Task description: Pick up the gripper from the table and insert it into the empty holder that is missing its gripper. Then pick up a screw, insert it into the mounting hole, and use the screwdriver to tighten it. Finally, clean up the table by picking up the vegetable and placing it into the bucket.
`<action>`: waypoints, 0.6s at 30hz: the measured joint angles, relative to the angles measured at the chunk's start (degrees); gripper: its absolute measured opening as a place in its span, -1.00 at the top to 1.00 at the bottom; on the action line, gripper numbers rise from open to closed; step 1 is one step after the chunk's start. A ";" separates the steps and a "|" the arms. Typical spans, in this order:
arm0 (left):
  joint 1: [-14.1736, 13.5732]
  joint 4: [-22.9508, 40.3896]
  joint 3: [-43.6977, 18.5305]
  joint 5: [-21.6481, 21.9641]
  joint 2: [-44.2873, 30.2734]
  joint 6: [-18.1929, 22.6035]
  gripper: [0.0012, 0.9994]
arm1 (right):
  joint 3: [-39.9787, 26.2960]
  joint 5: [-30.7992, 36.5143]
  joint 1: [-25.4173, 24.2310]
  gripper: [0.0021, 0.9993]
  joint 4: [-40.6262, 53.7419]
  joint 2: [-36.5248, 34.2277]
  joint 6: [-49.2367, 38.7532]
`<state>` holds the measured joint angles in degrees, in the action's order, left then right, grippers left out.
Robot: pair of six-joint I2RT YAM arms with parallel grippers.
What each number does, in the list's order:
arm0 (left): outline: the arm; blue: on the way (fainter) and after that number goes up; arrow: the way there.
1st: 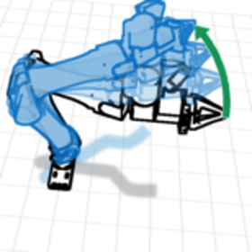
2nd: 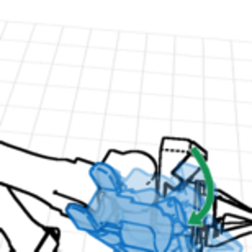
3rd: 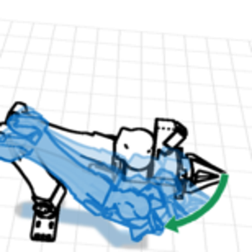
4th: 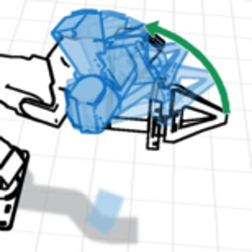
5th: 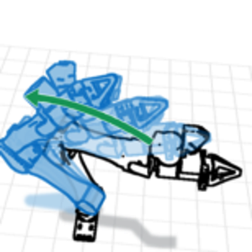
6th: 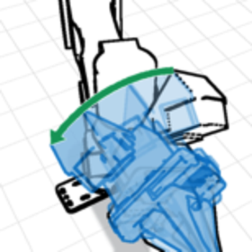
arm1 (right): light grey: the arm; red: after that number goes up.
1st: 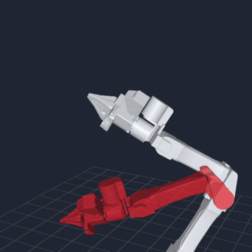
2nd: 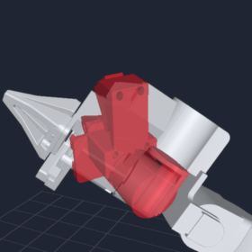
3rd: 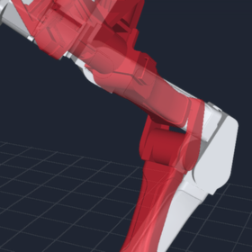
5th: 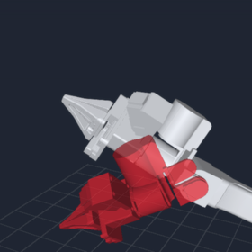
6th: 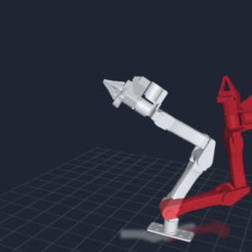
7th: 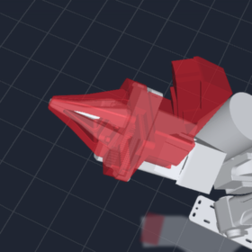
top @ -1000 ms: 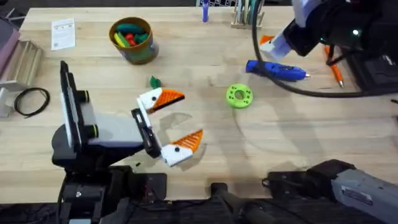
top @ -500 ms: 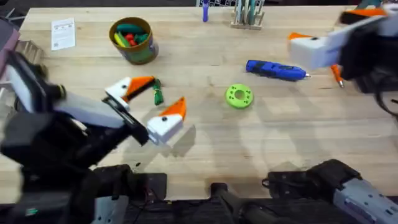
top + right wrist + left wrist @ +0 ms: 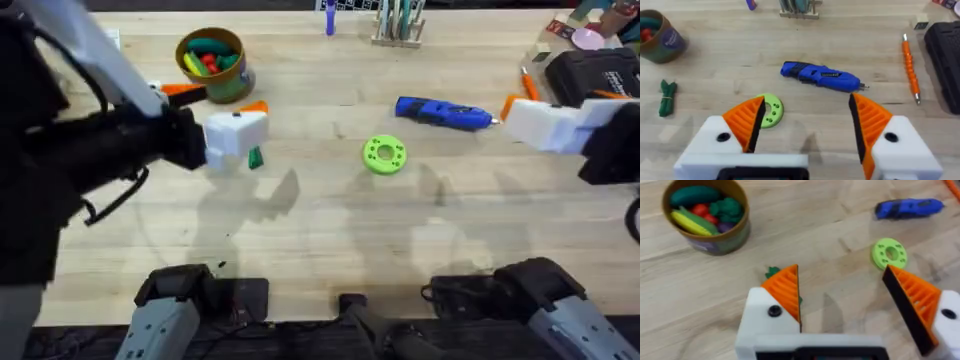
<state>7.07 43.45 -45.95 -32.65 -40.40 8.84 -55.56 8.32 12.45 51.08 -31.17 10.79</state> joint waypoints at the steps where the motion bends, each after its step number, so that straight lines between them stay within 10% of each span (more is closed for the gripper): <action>1: 0.00 -0.01 -0.33 1.03 -0.91 0.12 -0.97 | 0.42 0.02 0.00 -0.92 0.11 0.17 0.34; 10: -0.39 3.83 -2.30 13.34 -6.71 -3.50 -0.97 | 3.97 0.00 0.00 -0.98 0.39 0.20 1.66; 18: -7.14 15.23 -14.20 23.93 -24.71 -11.00 -0.97 | 3.97 0.00 0.00 -0.98 0.30 0.21 1.68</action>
<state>-0.07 58.69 -60.15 -8.72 -65.11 -2.16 -51.59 8.32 12.45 51.37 -30.96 12.47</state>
